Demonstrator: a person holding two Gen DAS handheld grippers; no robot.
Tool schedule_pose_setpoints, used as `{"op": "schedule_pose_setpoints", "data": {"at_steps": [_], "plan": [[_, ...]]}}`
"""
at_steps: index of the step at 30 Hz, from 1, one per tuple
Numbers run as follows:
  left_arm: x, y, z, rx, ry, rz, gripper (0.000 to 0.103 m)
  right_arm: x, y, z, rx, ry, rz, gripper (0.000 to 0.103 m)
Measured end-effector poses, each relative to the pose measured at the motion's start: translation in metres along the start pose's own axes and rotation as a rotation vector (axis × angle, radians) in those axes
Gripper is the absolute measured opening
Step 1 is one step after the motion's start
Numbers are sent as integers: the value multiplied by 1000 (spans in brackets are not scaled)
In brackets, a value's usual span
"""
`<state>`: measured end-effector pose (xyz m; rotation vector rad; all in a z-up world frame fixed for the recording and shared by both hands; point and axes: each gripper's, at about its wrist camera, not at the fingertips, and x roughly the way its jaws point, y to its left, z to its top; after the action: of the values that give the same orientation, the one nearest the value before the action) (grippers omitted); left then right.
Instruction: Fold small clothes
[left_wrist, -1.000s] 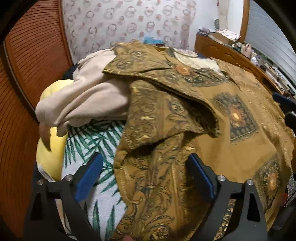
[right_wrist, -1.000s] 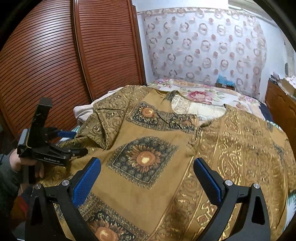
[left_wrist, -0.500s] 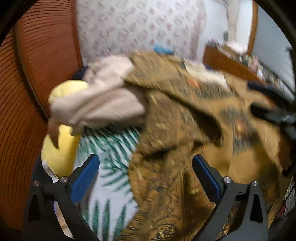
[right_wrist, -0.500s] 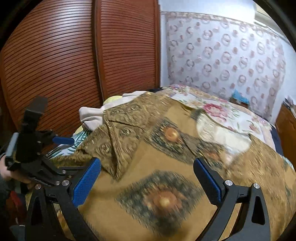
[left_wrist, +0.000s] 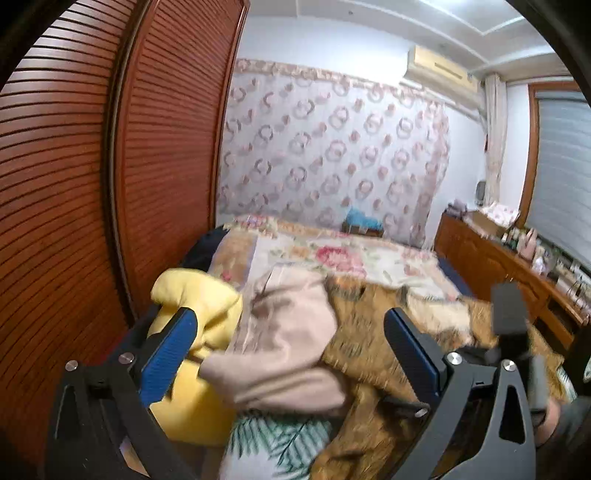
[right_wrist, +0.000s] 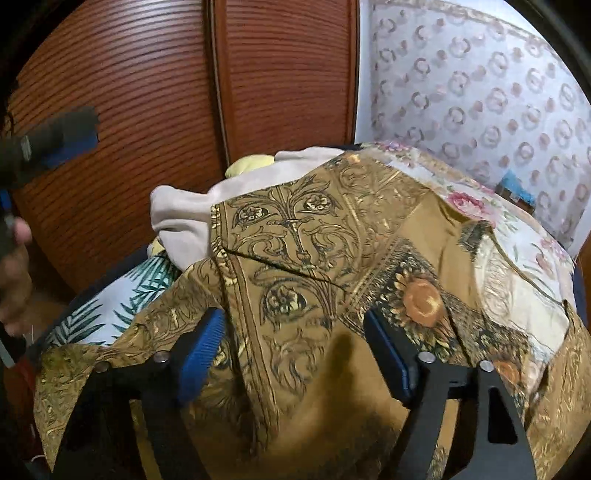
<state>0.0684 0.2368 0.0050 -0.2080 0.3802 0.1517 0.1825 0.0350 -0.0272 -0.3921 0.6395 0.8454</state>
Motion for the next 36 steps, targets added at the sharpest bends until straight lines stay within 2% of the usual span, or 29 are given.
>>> {"op": "schedule_pose_setpoints", "data": {"at_steps": [1, 3, 5, 10, 14, 19, 23, 29, 36], "plan": [[1, -4, 5, -2, -13, -6, 101, 3, -3, 2, 2, 4, -4, 69], [7, -8, 12, 2, -32, -15, 101, 3, -12, 6, 24, -14, -45, 58], [13, -14, 16, 8, -36, -27, 101, 4, -23, 10, 77, -24, -94, 54], [27, -27, 12, 36, 13, -42, 101, -5, -76, 5, 247, -50, -146, 54], [41, -40, 5, 51, 79, -68, 101, -25, -98, -3, 301, -84, -140, 54], [54, -70, -13, 94, 158, -115, 101, -78, -122, -26, 315, -164, -184, 54], [67, -108, -28, 156, 207, -148, 101, -117, -135, -52, 306, -191, -247, 57], [88, -172, -54, 250, 310, -228, 101, -170, -153, -94, 314, -208, -337, 72], [97, -241, -82, 375, 401, -290, 101, -199, -175, -136, 369, -144, -452, 74]]}}
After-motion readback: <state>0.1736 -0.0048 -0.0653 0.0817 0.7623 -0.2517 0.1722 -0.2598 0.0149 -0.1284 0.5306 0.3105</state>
